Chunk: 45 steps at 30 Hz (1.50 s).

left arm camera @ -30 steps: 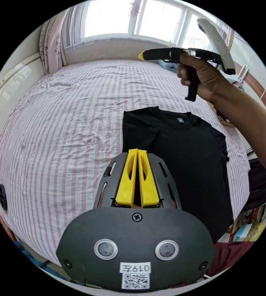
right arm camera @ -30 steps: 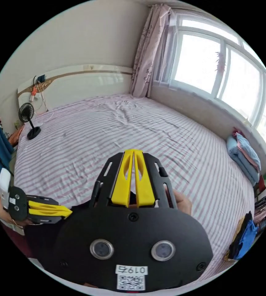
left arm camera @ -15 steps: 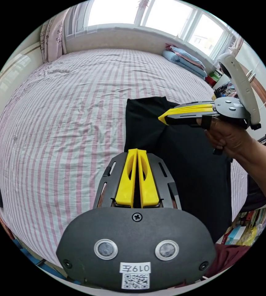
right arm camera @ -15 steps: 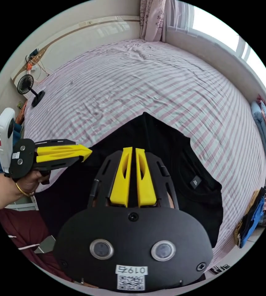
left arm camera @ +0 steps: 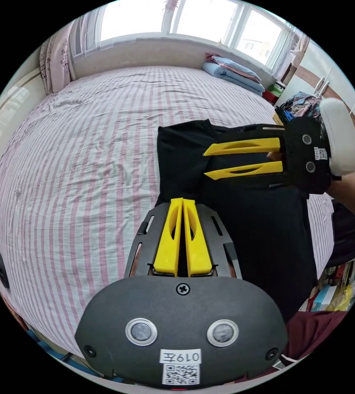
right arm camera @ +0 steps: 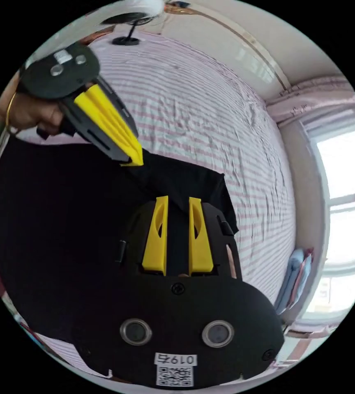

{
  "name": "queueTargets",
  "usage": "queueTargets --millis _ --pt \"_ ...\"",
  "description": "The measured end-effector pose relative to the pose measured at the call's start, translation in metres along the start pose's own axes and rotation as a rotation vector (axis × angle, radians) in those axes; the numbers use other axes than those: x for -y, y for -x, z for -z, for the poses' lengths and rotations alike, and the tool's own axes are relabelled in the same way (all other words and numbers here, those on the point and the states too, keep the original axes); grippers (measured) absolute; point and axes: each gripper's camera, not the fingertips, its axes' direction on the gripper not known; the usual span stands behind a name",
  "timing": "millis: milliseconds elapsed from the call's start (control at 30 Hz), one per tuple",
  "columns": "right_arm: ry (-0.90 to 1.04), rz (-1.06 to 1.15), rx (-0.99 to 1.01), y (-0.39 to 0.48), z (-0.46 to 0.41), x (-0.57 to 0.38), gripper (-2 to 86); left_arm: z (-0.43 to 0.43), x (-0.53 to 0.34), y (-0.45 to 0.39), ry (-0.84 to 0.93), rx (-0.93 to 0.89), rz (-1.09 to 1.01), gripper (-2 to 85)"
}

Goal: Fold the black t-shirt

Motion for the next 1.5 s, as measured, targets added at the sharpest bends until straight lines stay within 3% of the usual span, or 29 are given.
queueTargets --millis 133,533,833,933,1067,1333,1500 --pt "-0.016 0.158 -0.033 0.018 0.006 0.016 7.7 -0.003 -0.001 0.010 0.000 -0.003 0.031 0.7" --pt "-0.027 0.248 -0.069 0.038 0.010 0.041 -0.8 -0.004 0.004 0.024 -0.018 -0.016 0.058 0.7" --pt "-0.015 0.292 -0.124 0.050 -0.019 0.023 0.1 -0.017 0.006 0.030 0.061 0.001 0.006 0.8" --pt "-0.016 0.274 -0.114 0.044 -0.027 0.013 4.3 -0.016 0.005 0.033 0.067 0.007 0.003 0.8" --pt "-0.018 0.084 -0.034 0.011 -0.032 -0.002 6.7 -0.012 0.002 0.040 0.058 0.004 0.013 0.8" --pt "0.058 -0.551 0.218 -0.080 -0.105 -0.060 7.3 -0.003 -0.004 0.053 0.054 0.010 0.022 0.7" --pt "0.078 -0.709 0.319 -0.091 -0.148 -0.098 2.5 0.004 -0.008 0.064 0.056 0.004 0.030 0.7"
